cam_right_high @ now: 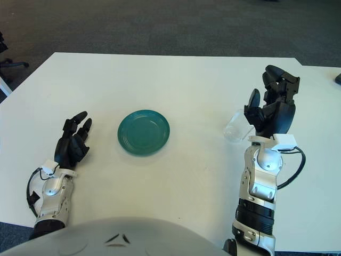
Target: Put the bottle into the plate.
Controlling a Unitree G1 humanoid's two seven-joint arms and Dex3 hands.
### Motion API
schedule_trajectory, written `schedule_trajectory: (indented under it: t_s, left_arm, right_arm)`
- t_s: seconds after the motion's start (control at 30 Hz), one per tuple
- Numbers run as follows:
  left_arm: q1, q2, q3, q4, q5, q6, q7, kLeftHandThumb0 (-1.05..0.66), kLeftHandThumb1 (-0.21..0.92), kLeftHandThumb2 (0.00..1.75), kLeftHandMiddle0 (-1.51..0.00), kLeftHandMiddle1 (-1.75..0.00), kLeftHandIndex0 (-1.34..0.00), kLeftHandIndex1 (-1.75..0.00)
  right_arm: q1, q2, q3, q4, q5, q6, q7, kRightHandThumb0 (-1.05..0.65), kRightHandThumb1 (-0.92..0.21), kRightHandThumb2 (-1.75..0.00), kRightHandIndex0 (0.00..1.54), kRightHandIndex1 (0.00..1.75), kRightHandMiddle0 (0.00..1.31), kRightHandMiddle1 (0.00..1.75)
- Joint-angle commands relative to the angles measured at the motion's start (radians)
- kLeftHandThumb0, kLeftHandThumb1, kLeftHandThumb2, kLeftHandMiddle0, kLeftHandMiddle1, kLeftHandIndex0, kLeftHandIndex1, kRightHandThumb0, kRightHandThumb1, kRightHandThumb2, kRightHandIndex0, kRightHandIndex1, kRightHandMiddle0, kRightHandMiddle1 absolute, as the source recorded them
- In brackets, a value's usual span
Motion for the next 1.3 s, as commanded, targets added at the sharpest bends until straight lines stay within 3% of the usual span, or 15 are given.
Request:
schedule_trajectory:
  t_s: [0.0,0.33,0.63,1.27]
  left_arm:
    - [0.042,-0.012,0.008,0.1,-0.02,0.007,-0.019,-0.84,0.92,0.97,-0.31,0.0,0.0,-0.87]
    - [0.008,0.01,0.043,0.156,-0.069,-0.03,-0.106,-0.86,0.92,0.98,-0.3,0.0,0.0,-0.79]
    - [-0.015,0.017,0.075,0.193,-0.104,-0.055,-0.172,-0.9,0.92,0.97,-0.29,0.0,0.0,-0.74]
    - [-0.035,0.016,0.105,0.221,-0.112,-0.058,-0.208,-0.9,0.92,0.97,-0.29,0.0,0.0,-0.74]
  right_arm:
    - [0.008,0.016,0.007,0.001,-0.027,0.02,-0.027,-0.38,-0.92,-0.42,0.41,0.5,0.31,1.58]
    - [0.031,0.032,0.014,0.04,-0.067,0.018,-0.073,-0.36,-0.92,-0.39,0.4,0.52,0.33,1.6]
    - [0.045,0.034,0.032,0.057,-0.08,0.037,-0.076,-0.35,-0.92,-0.49,0.37,0.49,0.22,1.71]
    - [0.059,0.032,0.061,0.087,-0.09,0.001,-0.081,-0.35,-0.92,-0.52,0.37,0.47,0.18,1.75]
